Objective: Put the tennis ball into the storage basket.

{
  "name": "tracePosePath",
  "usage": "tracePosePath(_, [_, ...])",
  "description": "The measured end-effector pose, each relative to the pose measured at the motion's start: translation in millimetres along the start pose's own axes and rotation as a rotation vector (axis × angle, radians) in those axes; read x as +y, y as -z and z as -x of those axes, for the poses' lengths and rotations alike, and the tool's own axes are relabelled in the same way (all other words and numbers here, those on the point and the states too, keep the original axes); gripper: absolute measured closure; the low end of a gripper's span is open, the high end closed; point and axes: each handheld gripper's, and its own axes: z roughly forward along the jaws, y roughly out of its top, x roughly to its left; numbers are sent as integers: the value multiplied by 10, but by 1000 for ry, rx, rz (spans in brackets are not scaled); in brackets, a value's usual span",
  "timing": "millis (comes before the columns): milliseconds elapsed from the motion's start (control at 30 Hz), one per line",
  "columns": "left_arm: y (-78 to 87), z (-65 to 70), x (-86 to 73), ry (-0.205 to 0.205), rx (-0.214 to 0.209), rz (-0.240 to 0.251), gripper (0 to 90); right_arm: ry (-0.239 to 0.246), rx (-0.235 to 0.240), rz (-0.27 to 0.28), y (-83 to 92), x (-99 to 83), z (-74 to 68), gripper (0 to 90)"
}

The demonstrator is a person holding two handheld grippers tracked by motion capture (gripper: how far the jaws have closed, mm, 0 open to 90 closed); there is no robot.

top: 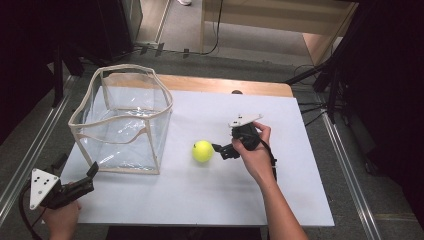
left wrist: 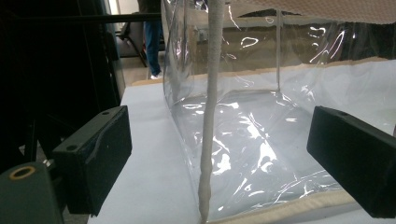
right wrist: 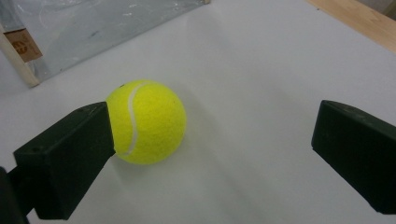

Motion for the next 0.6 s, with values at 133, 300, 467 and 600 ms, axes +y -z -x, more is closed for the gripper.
tracePosePath(133, [0, -3, 0, 2, 0, 0, 69, -3, 5, -40, -62, 43, -20, 0])
tracePosePath(300, [-1, -3, 0, 1, 0, 0, 69, 5, 31, -75, -147, 88, -27, 0])
tracePosePath(467, [-1, -1, 1, 1, 1, 0, 69, 16, 51, -107, -217, 135, -51, 0])
tracePosePath(600, [-2, -2, 0, 3, -1, 1, 69, 17, 57, -125, -258, 169, -67, 0])
